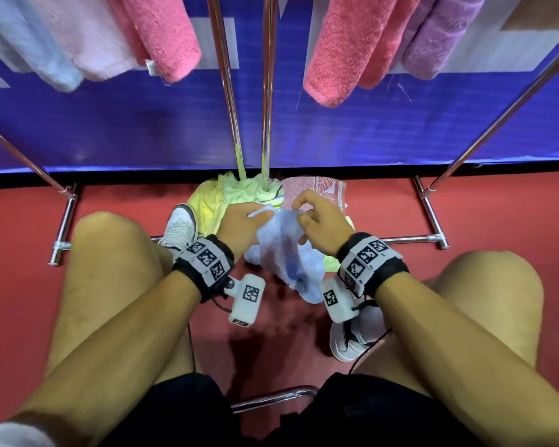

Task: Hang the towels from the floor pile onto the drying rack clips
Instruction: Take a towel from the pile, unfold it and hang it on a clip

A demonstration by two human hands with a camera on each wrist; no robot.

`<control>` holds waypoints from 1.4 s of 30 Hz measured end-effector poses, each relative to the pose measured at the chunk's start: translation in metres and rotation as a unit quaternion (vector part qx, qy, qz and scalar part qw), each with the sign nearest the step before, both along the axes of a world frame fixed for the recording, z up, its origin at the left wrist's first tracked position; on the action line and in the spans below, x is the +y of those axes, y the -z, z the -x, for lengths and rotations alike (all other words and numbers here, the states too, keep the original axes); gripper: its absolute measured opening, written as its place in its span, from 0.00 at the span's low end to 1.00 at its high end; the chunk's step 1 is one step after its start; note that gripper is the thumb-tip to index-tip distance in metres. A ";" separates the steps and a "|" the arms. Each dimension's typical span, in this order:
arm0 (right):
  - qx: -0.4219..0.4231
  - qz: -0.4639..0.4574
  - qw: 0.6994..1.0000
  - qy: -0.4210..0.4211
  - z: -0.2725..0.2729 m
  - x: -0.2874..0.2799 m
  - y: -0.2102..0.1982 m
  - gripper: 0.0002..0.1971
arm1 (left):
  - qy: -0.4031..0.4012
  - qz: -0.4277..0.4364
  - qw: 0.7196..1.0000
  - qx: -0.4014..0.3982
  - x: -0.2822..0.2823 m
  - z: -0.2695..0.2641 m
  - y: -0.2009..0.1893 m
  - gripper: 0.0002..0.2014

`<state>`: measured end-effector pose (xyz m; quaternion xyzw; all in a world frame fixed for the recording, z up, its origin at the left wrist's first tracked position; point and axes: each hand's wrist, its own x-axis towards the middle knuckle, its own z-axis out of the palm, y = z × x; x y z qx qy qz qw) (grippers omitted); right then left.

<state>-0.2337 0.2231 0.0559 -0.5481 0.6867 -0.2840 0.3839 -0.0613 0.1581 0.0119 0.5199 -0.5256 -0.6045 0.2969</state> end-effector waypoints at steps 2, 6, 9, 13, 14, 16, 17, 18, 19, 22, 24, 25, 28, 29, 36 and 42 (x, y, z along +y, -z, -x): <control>-0.012 0.001 1.000 -0.012 -0.008 -0.003 -0.002 0.08 | 0.030 -0.020 0.999 0.007 0.007 0.009 -0.003 0.12; -0.030 0.010 0.999 0.023 -0.004 -0.007 -0.004 0.10 | 0.023 0.003 0.999 0.036 0.016 0.018 -0.016 0.11; -0.054 0.013 0.998 0.036 -0.001 -0.011 -0.007 0.15 | -0.006 0.004 0.999 0.044 0.013 0.019 -0.023 0.12; -0.090 0.009 0.995 0.029 -0.007 -0.012 0.002 0.16 | -0.037 0.023 0.999 0.025 0.005 0.012 -0.024 0.10; -0.075 0.018 0.997 0.025 -0.009 -0.012 0.004 0.15 | -0.043 0.025 0.999 0.018 0.005 0.011 -0.025 0.08; -0.059 0.027 0.998 0.021 -0.009 -0.012 0.009 0.09 | -0.040 0.035 0.999 0.010 0.007 0.010 -0.026 0.07; -0.057 0.031 0.998 0.019 -0.009 -0.012 0.009 0.04 | -0.038 0.039 0.998 0.010 0.008 0.009 -0.026 0.08; -0.045 0.037 0.998 0.019 -0.009 -0.014 0.008 0.04 | -0.036 0.040 0.998 0.013 0.008 0.008 -0.027 0.08; -0.034 0.041 0.998 0.018 -0.009 -0.015 0.008 0.07 | -0.033 0.040 0.998 0.022 0.009 0.008 -0.028 0.08; -0.030 0.042 0.999 0.005 -0.008 -0.016 0.008 0.11 | -0.008 0.037 0.998 0.047 0.010 0.010 -0.030 0.09; -0.025 0.045 0.999 -0.008 -0.008 -0.016 0.008 0.12 | 0.011 0.036 0.997 0.065 0.012 0.011 -0.032 0.10; -0.022 0.051 0.998 -0.018 -0.008 -0.016 0.008 0.12 | 0.014 0.036 0.997 0.073 0.013 0.011 -0.032 0.09; -0.011 0.071 0.997 -0.040 -0.010 -0.014 0.006 0.12 | 0.012 0.039 0.996 0.081 0.013 0.010 -0.030 0.09; -0.010 0.075 0.996 -0.043 -0.011 -0.014 0.008 0.12 | 0.017 0.041 0.996 0.075 0.012 0.010 -0.027 0.12; -0.013 0.056 0.998 0.006 -0.008 -0.014 0.006 0.10 | 0.051 0.066 0.994 0.065 0.014 0.011 -0.024 0.22; -0.027 0.043 0.998 0.039 -0.006 -0.013 0.005 0.12 | 0.069 0.054 0.995 0.054 0.015 0.012 -0.030 0.09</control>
